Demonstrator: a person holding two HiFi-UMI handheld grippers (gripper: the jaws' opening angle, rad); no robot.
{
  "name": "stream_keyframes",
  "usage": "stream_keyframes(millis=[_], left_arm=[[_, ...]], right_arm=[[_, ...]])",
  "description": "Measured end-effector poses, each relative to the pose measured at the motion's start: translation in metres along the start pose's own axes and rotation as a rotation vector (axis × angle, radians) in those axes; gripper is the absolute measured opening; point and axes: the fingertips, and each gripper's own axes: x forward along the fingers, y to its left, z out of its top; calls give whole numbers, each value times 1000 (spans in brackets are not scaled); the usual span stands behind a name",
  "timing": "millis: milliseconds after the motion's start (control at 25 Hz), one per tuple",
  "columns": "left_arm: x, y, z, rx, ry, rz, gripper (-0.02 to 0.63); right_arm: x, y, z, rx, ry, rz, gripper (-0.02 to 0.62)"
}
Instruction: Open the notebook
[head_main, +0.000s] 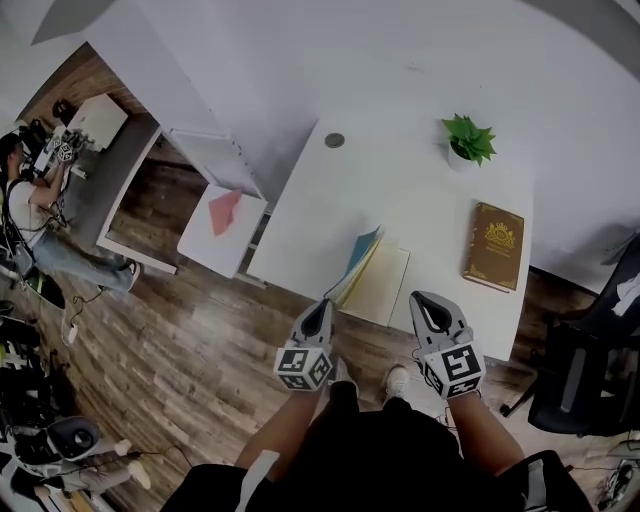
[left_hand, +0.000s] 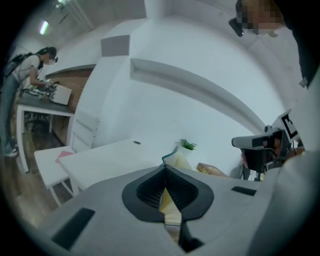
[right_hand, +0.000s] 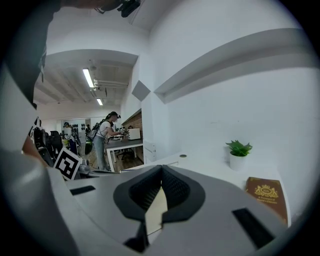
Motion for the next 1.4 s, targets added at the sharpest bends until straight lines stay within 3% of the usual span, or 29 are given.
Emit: stream_keyframes(millis=[120, 280, 520, 680, 840, 920, 1000, 1040, 1200, 1400], left_arm=[[-6, 32, 4, -123, -37, 82, 5], [-8, 74, 1, -184, -37, 180, 5], [-7, 122, -33, -224, 64, 280, 5], [-7, 127, -69, -251, 158, 293, 6], [-7, 132, -87, -167, 234, 315, 16], [-13, 137, -90, -142, 252, 335, 72], [-23, 142, -90, -127, 258, 348, 174], [-29, 143, -88, -117, 255, 354, 179], [-47, 132, -54, -42, 178, 343, 179], [-45, 83, 14, 121, 44, 228, 179]], right_arm=[[2, 3, 1, -9, 4, 6, 3], [3, 6, 0, -11, 9, 10, 3], [9, 7, -2, -14, 24, 7, 3], [11, 6, -1, -15, 28, -2, 3], [15, 4, -2, -24, 29, -8, 3], [17, 4, -2, -23, 26, -9, 3], [18, 6, -1, -23, 21, -7, 3], [18, 7, 0, -23, 18, -4, 3], [19, 9, 5, -25, 1, 4, 3], [16, 11, 12, -37, -21, 0, 3]])
